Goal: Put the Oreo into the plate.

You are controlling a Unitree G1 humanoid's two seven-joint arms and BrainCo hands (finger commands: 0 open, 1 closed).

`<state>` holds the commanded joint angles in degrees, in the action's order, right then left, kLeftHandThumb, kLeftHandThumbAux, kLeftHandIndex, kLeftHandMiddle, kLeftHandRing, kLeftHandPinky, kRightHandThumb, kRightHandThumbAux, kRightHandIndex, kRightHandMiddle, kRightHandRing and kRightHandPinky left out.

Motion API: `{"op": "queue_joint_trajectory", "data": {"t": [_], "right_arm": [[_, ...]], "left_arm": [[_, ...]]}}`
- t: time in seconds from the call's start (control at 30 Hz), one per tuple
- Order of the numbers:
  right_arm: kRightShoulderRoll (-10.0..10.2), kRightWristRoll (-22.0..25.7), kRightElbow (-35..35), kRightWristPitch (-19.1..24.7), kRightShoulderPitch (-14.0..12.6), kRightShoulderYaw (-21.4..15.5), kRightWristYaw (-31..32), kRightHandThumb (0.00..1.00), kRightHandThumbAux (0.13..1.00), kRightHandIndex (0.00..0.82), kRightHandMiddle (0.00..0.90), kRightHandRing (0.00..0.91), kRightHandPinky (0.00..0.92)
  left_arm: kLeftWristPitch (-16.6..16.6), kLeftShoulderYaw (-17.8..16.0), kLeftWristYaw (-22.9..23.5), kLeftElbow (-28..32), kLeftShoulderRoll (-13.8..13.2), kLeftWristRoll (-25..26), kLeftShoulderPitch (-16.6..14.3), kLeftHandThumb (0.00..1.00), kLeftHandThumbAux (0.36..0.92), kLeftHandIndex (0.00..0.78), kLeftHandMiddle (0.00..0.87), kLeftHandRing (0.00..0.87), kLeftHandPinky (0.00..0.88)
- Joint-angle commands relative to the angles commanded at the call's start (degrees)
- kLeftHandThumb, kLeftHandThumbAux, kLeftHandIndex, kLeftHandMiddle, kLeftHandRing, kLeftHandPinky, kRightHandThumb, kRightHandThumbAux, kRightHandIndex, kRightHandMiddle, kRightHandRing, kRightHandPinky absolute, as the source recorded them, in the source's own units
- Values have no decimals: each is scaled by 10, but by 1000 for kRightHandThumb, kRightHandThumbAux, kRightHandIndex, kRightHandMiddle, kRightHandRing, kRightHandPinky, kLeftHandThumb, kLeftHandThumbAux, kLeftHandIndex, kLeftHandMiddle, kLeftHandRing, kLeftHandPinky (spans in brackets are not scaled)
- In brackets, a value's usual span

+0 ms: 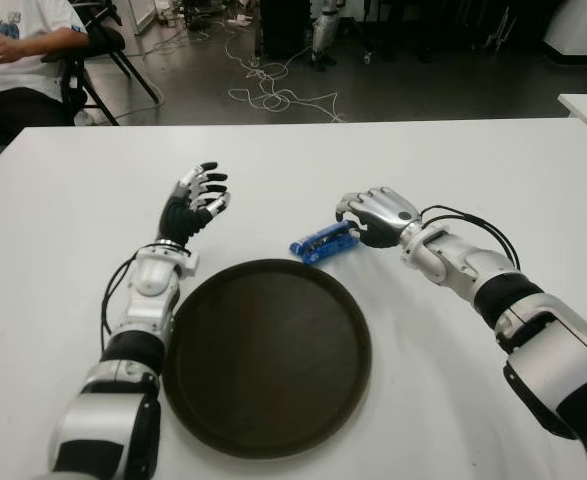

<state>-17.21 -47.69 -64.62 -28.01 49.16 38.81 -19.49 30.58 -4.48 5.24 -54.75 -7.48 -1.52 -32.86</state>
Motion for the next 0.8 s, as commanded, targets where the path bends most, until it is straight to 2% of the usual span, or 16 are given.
{"op": "queue_joint_trajectory", "data": {"t": [0.17,0.23,0.27,0.4,0.47,0.57,0.6,0.63,0.67,0.73,0.8], "right_arm": [[1,-2,-2,0,-1,0,-11,688,732,424,625,624,589],[3,-1,-4,0,-4,-1,-22,687,733,423,585,588,556],[4,0,-4,0,-5,-2,-26,684,736,419,540,542,509],[5,1,-6,-1,-6,-3,-31,679,739,414,481,482,447],[6,3,-8,-1,-7,-6,-31,669,743,403,367,360,327],[9,6,-11,-4,-8,-9,-29,663,746,397,266,258,227],[9,7,-12,-5,-8,-10,-29,537,758,344,244,236,204],[10,7,-14,-7,-8,-12,-28,343,779,267,213,204,169],[11,8,-15,-8,-8,-13,-28,220,787,207,179,167,129],[13,8,-22,-9,-7,-13,-27,112,790,143,135,120,84],[14,10,-27,-11,-5,-15,-23,57,789,100,99,83,50]], "left_arm": [[1,0,0,0,0,1,1,221,740,197,273,261,286],[1,0,1,0,-1,1,1,223,746,197,270,259,286],[1,0,2,0,-1,1,1,224,748,197,270,258,286],[2,0,2,0,-1,1,1,227,751,197,269,257,286],[2,-1,2,0,-1,1,1,230,753,201,273,262,289],[2,-2,1,-2,-1,2,0,236,752,203,277,265,290],[1,-2,0,-3,-1,2,0,236,750,202,277,265,289],[1,-2,0,-3,0,3,-1,237,747,201,277,266,288],[0,-3,-1,-4,0,3,-1,237,743,199,276,265,285],[0,-3,-1,-4,0,3,-1,233,739,198,277,266,283],[0,-3,-2,-4,0,2,-1,226,736,197,278,267,283]]}}
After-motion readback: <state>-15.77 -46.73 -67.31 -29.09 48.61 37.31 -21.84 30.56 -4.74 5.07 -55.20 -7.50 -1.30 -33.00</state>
